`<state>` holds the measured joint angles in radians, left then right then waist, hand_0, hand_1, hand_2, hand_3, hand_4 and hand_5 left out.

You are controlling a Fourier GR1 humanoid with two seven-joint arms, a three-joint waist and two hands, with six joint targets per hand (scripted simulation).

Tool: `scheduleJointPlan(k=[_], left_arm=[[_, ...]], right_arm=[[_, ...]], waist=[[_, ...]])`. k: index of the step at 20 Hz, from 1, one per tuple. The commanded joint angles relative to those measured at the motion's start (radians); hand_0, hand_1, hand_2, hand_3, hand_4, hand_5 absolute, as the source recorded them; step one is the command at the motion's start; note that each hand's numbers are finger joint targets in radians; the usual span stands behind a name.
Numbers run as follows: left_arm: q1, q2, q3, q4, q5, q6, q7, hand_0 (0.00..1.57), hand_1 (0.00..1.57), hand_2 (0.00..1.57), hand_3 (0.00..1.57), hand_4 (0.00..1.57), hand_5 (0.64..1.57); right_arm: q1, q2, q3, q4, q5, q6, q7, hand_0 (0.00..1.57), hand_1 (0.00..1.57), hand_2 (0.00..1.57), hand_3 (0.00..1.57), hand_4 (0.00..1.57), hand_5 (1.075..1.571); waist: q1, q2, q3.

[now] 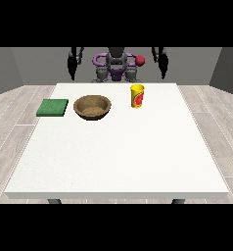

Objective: Pick the cup and pour the ball into the bowl, then pick the bowl and place it on the pad

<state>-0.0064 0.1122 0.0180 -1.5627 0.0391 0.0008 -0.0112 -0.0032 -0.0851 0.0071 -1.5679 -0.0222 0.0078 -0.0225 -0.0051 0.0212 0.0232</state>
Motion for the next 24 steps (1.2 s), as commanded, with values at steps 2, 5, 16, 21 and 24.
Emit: scheduleJointPlan(k=[2,5,16,21,24], left_arm=[[-0.007,0.035,0.01,-0.067,0.002,-0.006,0.048,0.0,0.0,0.0,0.0,0.0,1.562],[-0.017,0.049,0.014,-0.101,0.008,-0.008,0.087,0.0,0.0,0.0,0.0,0.0,1.562],[0.238,-0.11,-0.165,-0.397,0.047,0.111,0.323,0.0,0.0,0.0,0.0,0.0,1.553],[0.206,-0.111,-0.264,-0.418,0.0,0.154,0.204,0.0,0.0,0.0,0.0,0.0,1.546],[0.142,-0.112,-0.263,-0.242,-0.046,0.22,-0.025,0.0,0.0,0.0,0.0,0.0,1.537]], right_arm=[[-0.01,-0.021,-0.002,-0.07,-0.006,0.005,0.045,0.0,0.0,0.0,0.0,0.58,1.57],[-0.023,-0.036,-0.007,-0.103,-0.01,0.006,0.085,0.0,0.0,0.0,0.0,0.58,1.57],[0.25,0.034,0.024,-0.437,-0.184,-0.009,0.385,0.0,0.0,0.0,0.0,0.52,1.569],[0.28,0.056,0.032,-0.401,-0.141,0.033,0.185,0.0,0.0,0.0,0.0,0.47,1.57],[0.2,0.017,-0.044,-0.367,-0.212,0.085,0.139,0.0,0.0,0.0,0.0,0.43,1.571]], waist=[[0.004,-0.182,-0.0125],[0.007,-0.266,-0.0155],[-0.035,-0.428,-0.0234],[-0.017,-0.258,-0.0231],[-0.065,-0.142,-0.0234]])
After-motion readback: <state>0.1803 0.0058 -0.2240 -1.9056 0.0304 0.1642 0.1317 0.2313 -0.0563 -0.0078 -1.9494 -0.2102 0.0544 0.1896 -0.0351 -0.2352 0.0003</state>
